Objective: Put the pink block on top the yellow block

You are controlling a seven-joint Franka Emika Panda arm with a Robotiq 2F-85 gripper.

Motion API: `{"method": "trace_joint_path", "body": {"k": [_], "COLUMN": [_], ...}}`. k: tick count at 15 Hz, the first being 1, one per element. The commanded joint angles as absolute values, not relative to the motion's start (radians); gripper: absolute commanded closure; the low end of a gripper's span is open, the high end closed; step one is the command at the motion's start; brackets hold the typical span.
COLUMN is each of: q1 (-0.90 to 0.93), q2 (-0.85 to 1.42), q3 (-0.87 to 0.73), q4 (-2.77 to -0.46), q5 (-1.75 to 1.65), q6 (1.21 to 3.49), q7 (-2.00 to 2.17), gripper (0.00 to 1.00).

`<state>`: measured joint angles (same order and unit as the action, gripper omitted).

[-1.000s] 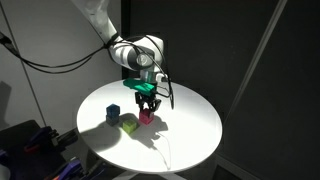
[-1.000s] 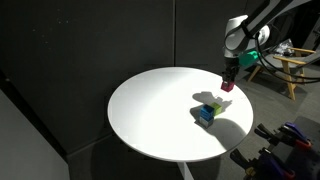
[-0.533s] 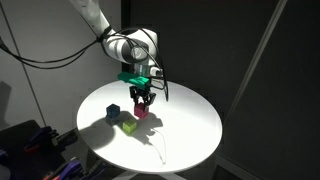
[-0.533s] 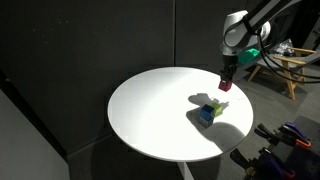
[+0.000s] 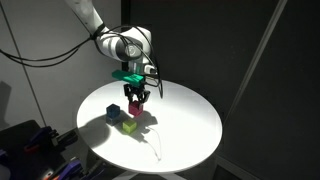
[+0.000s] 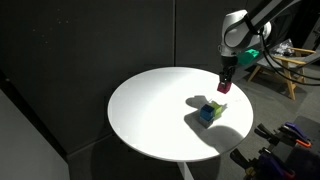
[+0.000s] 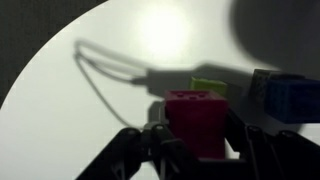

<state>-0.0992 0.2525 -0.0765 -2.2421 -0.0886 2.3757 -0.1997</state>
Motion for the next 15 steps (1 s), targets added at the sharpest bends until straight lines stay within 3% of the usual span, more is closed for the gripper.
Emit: {"method": "trace_joint_path", "body": {"k": [1, 15], "q1": [-0.093, -0.052], "q2": [0.212, 0.241], "q3": [-0.066, -0.059], "q4": [-2.274, -2.285], "q5": [-0.100, -0.101], "q6": [2.357, 2.369], "q7": [-0.208, -0.081], "gripper": [0.70, 0.70]}}
